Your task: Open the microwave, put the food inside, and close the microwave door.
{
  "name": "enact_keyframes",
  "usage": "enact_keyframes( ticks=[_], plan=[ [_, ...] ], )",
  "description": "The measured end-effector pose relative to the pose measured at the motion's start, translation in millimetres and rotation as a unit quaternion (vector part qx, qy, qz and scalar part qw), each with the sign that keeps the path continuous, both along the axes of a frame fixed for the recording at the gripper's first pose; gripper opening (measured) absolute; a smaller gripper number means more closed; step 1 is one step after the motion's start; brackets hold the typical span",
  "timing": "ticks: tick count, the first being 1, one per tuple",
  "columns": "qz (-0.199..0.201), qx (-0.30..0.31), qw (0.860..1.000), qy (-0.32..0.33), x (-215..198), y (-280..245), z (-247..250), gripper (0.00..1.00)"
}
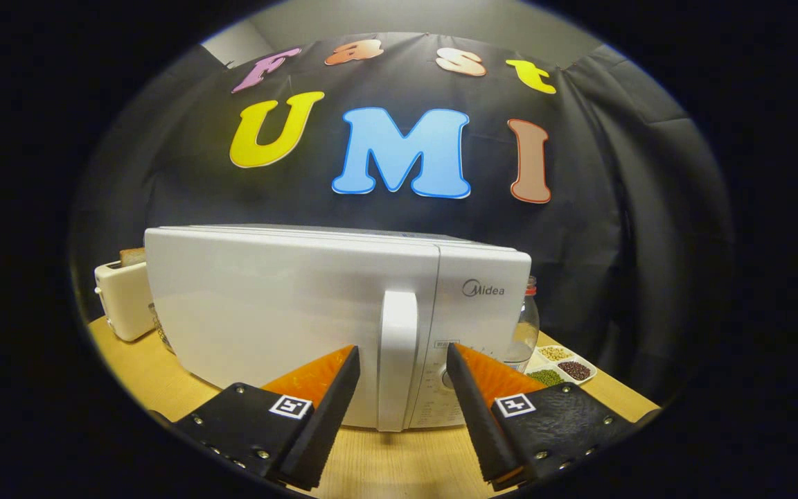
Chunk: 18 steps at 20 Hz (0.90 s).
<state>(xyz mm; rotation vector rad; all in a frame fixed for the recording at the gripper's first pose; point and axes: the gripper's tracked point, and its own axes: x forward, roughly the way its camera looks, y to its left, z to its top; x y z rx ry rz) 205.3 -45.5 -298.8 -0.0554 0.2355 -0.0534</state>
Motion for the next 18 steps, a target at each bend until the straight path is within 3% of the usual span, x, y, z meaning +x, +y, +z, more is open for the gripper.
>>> enact_keyframes(
  ticks=[3, 5, 6, 10, 11, 12, 18],
  plan=[
    [0.010, 0.003, 1.000, 0.006, 0.6, 4.0, -11.3, 0.74],
    [0.019, -0.011, 1.000, -0.001, 2.4, 7.5, -9.5, 0.60],
    [0.021, -0.016, 1.000, -0.001, 1.7, 7.7, -8.3, 0.43],
    [0.027, 0.019, 0.999, 0.007, 0.4, 7.0, -9.8, 0.27],
    [0.031, 0.022, 0.999, 0.005, 1.9, 8.5, -9.0, 0.27],
    [0.032, 0.020, 0.999, 0.001, 2.6, 9.6, -8.6, 0.14],
    [0.031, 0.022, 0.999, 0.007, -4.5, 8.1, -8.9, 0.14]
  ],
)
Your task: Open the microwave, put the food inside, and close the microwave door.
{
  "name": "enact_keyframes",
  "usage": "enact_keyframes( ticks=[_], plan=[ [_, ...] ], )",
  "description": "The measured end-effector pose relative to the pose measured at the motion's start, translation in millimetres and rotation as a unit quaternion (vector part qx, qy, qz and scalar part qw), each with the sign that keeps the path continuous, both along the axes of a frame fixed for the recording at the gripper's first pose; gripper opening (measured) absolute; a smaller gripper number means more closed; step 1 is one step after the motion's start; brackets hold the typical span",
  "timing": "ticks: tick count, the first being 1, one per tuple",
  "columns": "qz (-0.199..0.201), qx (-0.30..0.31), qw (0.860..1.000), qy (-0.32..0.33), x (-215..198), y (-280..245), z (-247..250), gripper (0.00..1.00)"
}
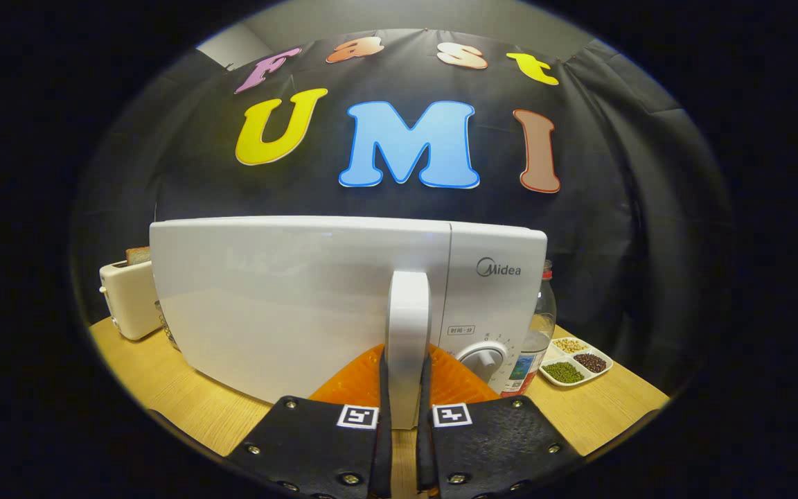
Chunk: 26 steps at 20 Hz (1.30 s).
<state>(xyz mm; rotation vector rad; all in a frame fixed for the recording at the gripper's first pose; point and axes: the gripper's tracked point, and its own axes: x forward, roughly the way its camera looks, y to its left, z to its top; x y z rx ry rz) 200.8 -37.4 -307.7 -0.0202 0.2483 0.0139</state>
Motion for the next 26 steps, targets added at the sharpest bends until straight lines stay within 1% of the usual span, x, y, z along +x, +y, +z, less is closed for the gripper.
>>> enact_keyframes(
  ticks=[3, 4, 5, 6, 7, 9, 10, 13, 16, 20, 24, 26],
  plan=[
    [0.006, 0.004, 1.000, -0.003, -3.5, -1.6, 0.3, 0.14],
    [0.003, 0.017, 1.000, -0.003, -6.8, -1.0, 1.5, 0.10],
    [0.003, 0.009, 1.000, -0.001, -3.9, -0.8, 0.3, 0.05],
    [0.004, 0.008, 1.000, -0.006, -4.1, -0.4, 1.9, 0.05],
    [0.003, 0.010, 1.000, -0.005, -12.8, 1.4, 0.9, 0.05],
    [0.013, -0.030, 0.999, -0.024, -29.6, 4.7, 4.9, 0.04],
    [0.021, -0.029, 0.999, -0.025, -36.5, 7.5, 6.2, 0.05],
    [0.039, -0.012, 0.999, 0.005, -69.5, 17.5, 6.5, 0.05],
    [0.070, -0.006, 0.997, 0.021, -108.3, 38.1, 12.7, 0.05],
    [0.117, 0.011, 0.993, 0.024, -157.7, 75.4, 16.7, 0.05],
    [0.162, 0.034, 0.986, 0.012, -205.4, 127.9, 24.0, 0.05],
    [0.169, 0.036, 0.985, -0.001, -224.3, 154.1, 27.2, 0.05]
  ],
)
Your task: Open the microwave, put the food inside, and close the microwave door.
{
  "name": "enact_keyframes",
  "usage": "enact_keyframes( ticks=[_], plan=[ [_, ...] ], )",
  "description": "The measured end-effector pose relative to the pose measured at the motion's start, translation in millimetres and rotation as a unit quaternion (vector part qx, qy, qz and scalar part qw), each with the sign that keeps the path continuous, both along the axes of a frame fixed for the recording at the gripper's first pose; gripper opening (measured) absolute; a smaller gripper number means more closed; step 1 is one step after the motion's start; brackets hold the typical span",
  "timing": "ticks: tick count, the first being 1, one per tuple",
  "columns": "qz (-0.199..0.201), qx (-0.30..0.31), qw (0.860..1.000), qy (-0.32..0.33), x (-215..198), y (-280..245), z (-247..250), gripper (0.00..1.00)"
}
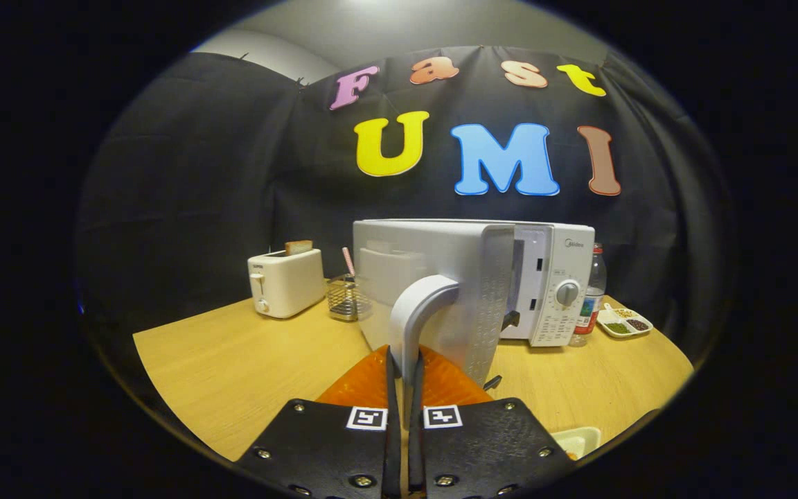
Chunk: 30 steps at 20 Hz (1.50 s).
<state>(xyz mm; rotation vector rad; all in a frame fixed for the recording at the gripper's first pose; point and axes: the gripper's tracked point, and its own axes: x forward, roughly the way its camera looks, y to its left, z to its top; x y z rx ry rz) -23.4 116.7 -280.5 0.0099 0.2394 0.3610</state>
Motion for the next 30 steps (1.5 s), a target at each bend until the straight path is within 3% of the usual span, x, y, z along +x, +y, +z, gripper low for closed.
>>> enact_keyframes(
  ticks=[7, 13, 15, 17, 19, 22, 24, 30],
  plan=[
    [-0.038, 0.000, 0.999, -0.033, -37.1, 90.7, 4.4, 0.06],
    [-0.116, -0.038, 0.990, -0.068, -43.9, 131.8, 4.9, 0.07],
    [-0.116, -0.032, 0.991, -0.060, -47.6, 138.6, 2.7, 0.09],
    [-0.076, -0.026, 0.994, -0.071, -62.1, 152.8, 8.8, 0.12],
    [-0.034, -0.025, 0.995, -0.093, -82.3, 165.4, 22.4, 0.30],
    [0.015, -0.020, 0.994, -0.107, -103.8, 158.3, 38.1, 0.71],
    [0.040, -0.029, 0.992, -0.112, -114.4, 142.5, 41.0, 0.87],
    [0.051, -0.054, 0.993, -0.097, -121.0, 60.7, 26.0, 0.91]
  ],
)
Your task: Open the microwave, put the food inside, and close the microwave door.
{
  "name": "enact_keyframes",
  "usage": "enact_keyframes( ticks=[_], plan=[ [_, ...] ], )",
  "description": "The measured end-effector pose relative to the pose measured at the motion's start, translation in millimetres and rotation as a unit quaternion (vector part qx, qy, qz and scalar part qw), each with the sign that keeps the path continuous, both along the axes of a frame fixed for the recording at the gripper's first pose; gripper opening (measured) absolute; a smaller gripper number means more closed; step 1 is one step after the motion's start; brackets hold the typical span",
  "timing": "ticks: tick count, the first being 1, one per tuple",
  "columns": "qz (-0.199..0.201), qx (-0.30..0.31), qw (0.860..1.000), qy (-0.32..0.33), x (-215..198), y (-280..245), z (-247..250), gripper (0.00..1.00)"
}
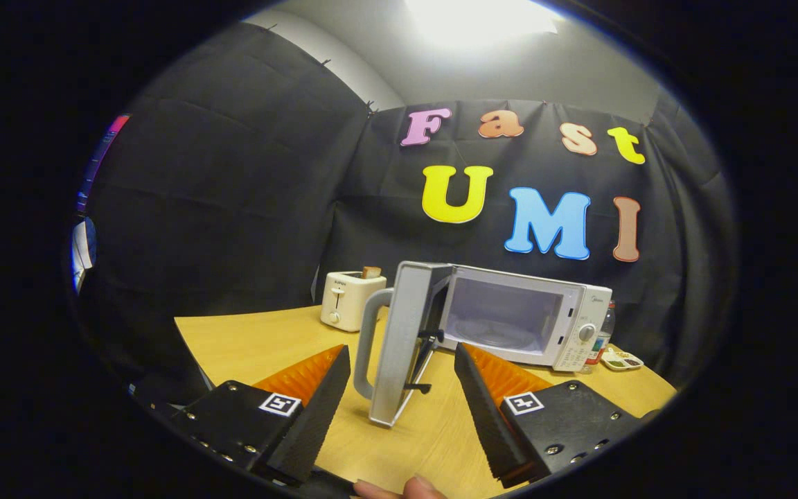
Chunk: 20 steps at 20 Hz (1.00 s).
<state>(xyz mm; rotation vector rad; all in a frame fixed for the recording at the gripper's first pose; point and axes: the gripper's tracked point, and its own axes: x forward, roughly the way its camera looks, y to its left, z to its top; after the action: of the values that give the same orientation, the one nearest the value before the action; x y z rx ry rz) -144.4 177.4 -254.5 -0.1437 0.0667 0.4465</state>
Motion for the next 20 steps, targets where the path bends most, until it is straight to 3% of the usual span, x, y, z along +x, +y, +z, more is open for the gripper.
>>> enact_keyframes(
  ticks=[8, 13, 20],
  plan=[
    [-0.107, -0.030, 0.994, 0.017, 15.6, -151.3, -48.7, 0.91],
    [-0.161, -0.028, 0.985, 0.058, 24.1, -214.3, -86.4, 0.91],
    [-0.171, 0.028, 0.973, 0.151, 37.1, -234.9, -140.4, 0.92]
  ],
)
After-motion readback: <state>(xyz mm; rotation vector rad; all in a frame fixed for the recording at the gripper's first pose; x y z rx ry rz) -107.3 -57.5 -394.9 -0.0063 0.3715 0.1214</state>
